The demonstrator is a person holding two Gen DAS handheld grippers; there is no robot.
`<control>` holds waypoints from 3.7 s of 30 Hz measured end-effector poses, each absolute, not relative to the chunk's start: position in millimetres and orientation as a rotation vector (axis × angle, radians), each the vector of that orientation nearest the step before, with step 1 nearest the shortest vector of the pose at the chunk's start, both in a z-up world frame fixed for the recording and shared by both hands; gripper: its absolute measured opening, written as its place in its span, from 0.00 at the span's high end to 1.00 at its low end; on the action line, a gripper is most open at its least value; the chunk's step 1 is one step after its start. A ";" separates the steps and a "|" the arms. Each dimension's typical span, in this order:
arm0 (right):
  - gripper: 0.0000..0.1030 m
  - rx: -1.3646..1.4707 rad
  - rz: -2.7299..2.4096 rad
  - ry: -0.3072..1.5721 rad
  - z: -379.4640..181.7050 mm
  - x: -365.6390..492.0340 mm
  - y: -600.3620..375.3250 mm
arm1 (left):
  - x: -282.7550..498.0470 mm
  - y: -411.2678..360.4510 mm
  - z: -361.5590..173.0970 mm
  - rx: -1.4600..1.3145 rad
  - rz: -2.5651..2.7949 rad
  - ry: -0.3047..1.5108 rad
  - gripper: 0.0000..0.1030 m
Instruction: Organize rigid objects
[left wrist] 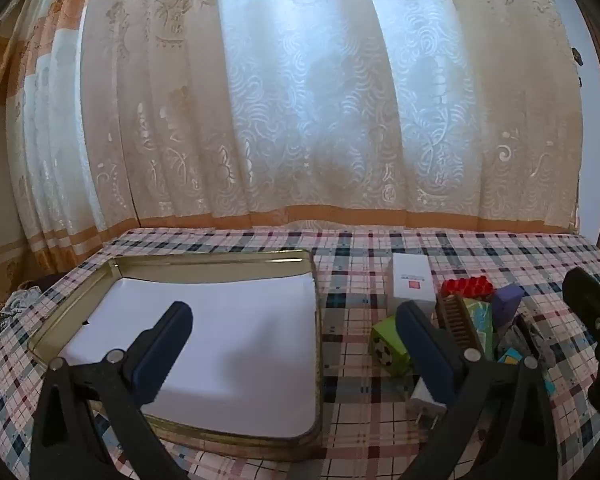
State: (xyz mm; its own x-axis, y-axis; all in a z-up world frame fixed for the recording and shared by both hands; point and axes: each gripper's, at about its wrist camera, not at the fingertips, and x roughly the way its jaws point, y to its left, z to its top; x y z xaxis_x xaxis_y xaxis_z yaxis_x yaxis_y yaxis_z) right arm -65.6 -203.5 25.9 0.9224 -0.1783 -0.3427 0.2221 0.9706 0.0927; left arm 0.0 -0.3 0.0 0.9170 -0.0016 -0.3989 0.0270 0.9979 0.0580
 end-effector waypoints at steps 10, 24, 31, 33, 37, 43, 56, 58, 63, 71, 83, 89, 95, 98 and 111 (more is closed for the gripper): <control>0.00 0.137 -0.210 0.323 26.7 -67.8 -197.1 | 4.5 -3.3 -6.2 0.044 -0.031 0.437 0.00; 0.00 0.170 -0.246 0.336 24.9 -65.0 -210.6 | 4.1 -1.3 -5.8 0.044 -0.031 0.436 0.00; 0.00 0.149 -0.259 0.334 26.1 -63.5 -212.4 | 3.8 -1.5 -6.3 0.046 -0.034 0.439 0.00; 0.00 0.133 -0.264 0.325 27.1 -64.1 -214.2 | 3.0 -2.5 -6.1 0.049 -0.037 0.439 0.00; 0.00 0.124 -0.268 0.330 26.9 -62.6 -220.1 | 2.5 -5.4 -5.8 0.055 -0.039 0.438 0.00; 0.00 0.136 -0.268 0.345 27.9 -59.3 -234.6 | 3.5 -7.8 -5.1 0.054 -0.057 0.443 0.00; 0.22 0.036 -0.286 0.405 20.7 -60.8 -261.4 | -9.9 -40.8 0.3 0.145 -0.218 0.391 0.00; 0.36 0.075 -0.269 0.433 19.0 -57.7 -267.5 | -8.0 -49.8 -1.7 0.140 -0.252 0.432 0.00; 0.36 0.163 -0.255 0.462 17.4 -56.1 -279.7 | -0.2 -79.9 -4.0 0.192 -0.283 0.490 0.00; 0.36 0.229 -0.286 0.473 19.3 -57.1 -293.9 | 30.9 -113.1 -14.9 0.192 -0.293 0.631 0.20; 0.36 0.254 -0.262 0.499 16.2 -53.5 -296.3 | 52.7 -114.4 -31.2 0.077 -0.417 0.764 0.56; 0.36 0.275 -0.251 0.512 14.3 -52.4 -298.0 | 55.3 -92.7 -34.0 -0.037 -0.450 0.800 0.62; 0.36 0.271 -0.239 0.528 12.5 -49.4 -295.3 | 50.4 -99.9 -30.9 0.031 -0.463 0.772 0.77; 0.36 0.271 -0.233 0.538 11.1 -48.1 -294.9 | 50.0 -97.8 -30.5 0.022 -0.460 0.770 0.78; 0.36 0.223 0.042 0.649 -4.9 -24.6 -251.5 | 31.3 -73.7 3.5 0.035 -0.399 0.595 0.78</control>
State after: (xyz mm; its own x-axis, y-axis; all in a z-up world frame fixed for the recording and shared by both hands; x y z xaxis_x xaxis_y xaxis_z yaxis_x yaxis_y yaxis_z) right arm -24.6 -251.5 -4.9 0.7967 0.1080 -0.5947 0.0311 0.9753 0.2187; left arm 31.3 -73.7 3.5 0.7541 -0.3559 -0.5520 0.3757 0.9231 -0.0819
